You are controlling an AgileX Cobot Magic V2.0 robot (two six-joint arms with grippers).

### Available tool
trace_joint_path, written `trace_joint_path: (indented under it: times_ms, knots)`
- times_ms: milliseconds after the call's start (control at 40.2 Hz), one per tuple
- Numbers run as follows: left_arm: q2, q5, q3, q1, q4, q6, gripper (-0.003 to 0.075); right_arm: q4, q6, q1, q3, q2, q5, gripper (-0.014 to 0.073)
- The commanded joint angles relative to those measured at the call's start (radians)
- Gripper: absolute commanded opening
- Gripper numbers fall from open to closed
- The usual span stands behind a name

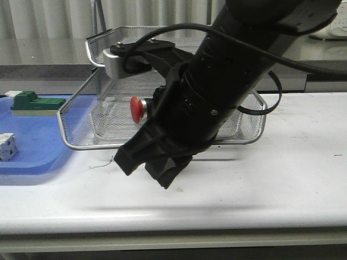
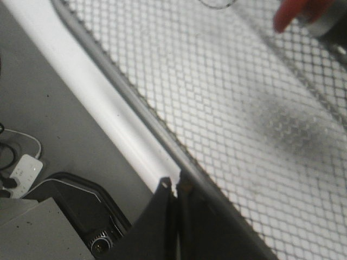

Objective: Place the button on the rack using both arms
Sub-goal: 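Push the middle tier back into the rack with the right gripper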

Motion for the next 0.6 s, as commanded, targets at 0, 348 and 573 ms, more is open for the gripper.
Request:
trace_joint_path:
  times_ms: [0,348,573]
  knots:
    - [-0.019,-0.085,-0.023,0.0,-0.02,-0.009,-0.0019,-0.012,-0.012,-0.022,-0.063,-0.023,-0.053,-0.0061]
    - [-0.019,-0.085,-0.023,0.0,-0.02,-0.009,-0.0019,-0.042,-0.012,-0.069,-0.165,0.042,-0.05,-0.0061]
    - [-0.019,-0.085,-0.023,0.0,-0.02,-0.009,-0.0019,-0.05,-0.012,-0.107,-0.257,0.096,-0.021,-0.0061]
